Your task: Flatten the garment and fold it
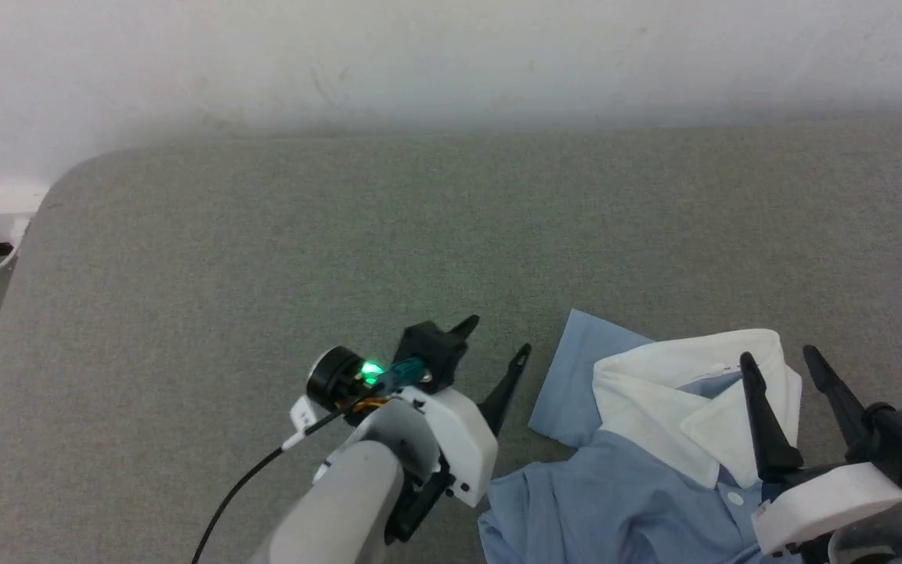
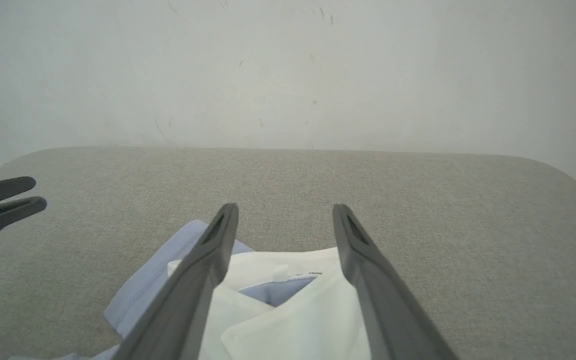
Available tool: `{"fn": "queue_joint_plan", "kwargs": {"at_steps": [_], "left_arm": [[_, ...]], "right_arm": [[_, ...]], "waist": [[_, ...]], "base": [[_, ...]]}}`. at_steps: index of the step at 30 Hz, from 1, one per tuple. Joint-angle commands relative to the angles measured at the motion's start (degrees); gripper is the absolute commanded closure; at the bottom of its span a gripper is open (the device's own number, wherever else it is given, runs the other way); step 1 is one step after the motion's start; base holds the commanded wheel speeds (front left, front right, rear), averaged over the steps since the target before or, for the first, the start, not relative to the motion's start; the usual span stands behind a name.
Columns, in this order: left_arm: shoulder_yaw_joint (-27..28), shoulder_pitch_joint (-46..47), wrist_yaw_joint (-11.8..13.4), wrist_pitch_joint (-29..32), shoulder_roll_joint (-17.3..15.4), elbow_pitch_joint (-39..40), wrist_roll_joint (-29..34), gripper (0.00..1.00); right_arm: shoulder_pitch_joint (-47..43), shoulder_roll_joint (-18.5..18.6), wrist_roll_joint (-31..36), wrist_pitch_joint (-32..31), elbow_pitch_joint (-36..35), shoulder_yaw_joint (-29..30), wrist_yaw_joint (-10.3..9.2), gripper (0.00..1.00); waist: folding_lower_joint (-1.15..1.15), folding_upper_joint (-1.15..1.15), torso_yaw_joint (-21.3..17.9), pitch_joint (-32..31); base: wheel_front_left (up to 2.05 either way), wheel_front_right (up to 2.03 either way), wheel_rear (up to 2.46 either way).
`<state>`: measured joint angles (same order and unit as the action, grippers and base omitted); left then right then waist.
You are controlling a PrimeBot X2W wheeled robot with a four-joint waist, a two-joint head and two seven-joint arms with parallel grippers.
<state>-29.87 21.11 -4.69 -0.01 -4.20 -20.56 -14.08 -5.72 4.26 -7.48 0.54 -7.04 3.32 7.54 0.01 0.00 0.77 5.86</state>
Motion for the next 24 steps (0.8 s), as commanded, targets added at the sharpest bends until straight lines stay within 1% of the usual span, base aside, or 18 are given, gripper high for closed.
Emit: {"fn": "queue_joint_plan", "kwargs": {"at_steps": [1,5,7,8,10,11,14,19,20,21,22,23,24], "left_arm": [[-2.2,2.9,-1.2,2.1,0.4,-2.4,0.1,0.00],[-8.1,8.4,-2.5,7.7,0.8,-8.3,-1.0,0.00],[-10.8,10.8,-2.7,10.2,0.9,-11.2,-2.2,0.00],[-10.8,10.8,-2.7,10.2,0.9,-11.2,-2.2,0.00],[-13.9,13.0,-2.8,12.0,1.0,-13.6,-3.8,0.00],[-17.5,15.0,-2.8,14.1,0.9,-15.7,-6.1,0.00],[-23.1,17.6,-2.8,17.7,0.4,-18.3,-10.2,0.00],[-32.6,20.6,-2.8,25.9,-0.8,-21.4,-17.1,0.00],[-34.9,20.9,-2.8,28.0,-1.1,-21.6,-18.6,0.09],[-37.1,21.1,-2.8,30.3,-1.4,-21.6,-20.5,0.36],[-37.1,21.1,-2.8,30.3,-1.4,-21.6,-20.5,0.36],[-39.2,21.4,-2.8,32.4,-1.8,-21.2,-22.3,0.63],[-40.6,21.8,-2.8,33.9,-2.3,-20.6,-23.8,0.82]], "right_arm": [[1.2,-0.2,0.4,-0.1,-0.7,-0.4,-0.05,0.00],[2.0,-0.2,0.5,-0.5,-1.5,-0.8,-0.05,0.00],[2.4,-0.2,0.5,-0.5,-1.8,-1.1,-0.05,0.00],[2.4,-0.2,0.5,-0.5,-1.8,-1.1,-0.05,0.00],[2.7,-0.3,0.6,-0.5,-1.9,-1.5,-0.05,0.00],[2.9,-0.3,0.6,-0.4,-1.9,-1.7,-0.05,0.00],[2.9,-0.4,0.4,-0.3,-1.7,-1.7,-0.05,0.00],[3.3,-0.6,0.2,0.0,-1.1,-1.9,-0.05,0.00],[3.4,-0.6,0.2,0.0,-1.0,-1.9,-0.05,0.00],[3.5,-0.7,0.3,0.0,-1.0,-2.0,-0.05,0.00],[3.5,-0.7,0.3,0.0,-1.0,-2.0,-0.05,0.00],[3.5,-0.7,0.3,0.1,-0.9,-2.0,-0.05,0.00],[3.6,-0.7,0.3,0.1,-0.9,-2.1,-0.05,0.00]], "waist": [[-0.01,0.00,-1.2,1.8],[-0.01,0.00,-2.1,3.6],[-0.01,0.00,-2.6,4.3],[-0.01,0.00,-2.6,4.3],[-0.01,0.00,-3.0,4.8],[-0.01,0.00,-3.4,5.2],[-0.01,0.00,-3.8,5.7],[-0.01,0.00,-4.3,6.2],[-0.01,0.00,-4.4,6.2],[-0.01,0.00,-4.4,6.2],[-0.01,0.00,-4.4,6.2],[-0.01,0.00,-4.4,6.1],[-0.01,0.00,-4.5,6.1]], "base": [[0.00,0.00,0.00],[0.00,0.00,0.00],[0.00,0.00,0.00],[0.00,0.00,0.00],[0.00,0.00,0.00],[0.00,0.00,0.00],[0.00,0.00,0.00],[0.00,0.00,0.00],[0.00,0.00,0.00],[0.00,0.00,0.00],[0.00,0.00,0.00],[0.00,0.00,0.00],[0.00,0.00,0.00]]}}
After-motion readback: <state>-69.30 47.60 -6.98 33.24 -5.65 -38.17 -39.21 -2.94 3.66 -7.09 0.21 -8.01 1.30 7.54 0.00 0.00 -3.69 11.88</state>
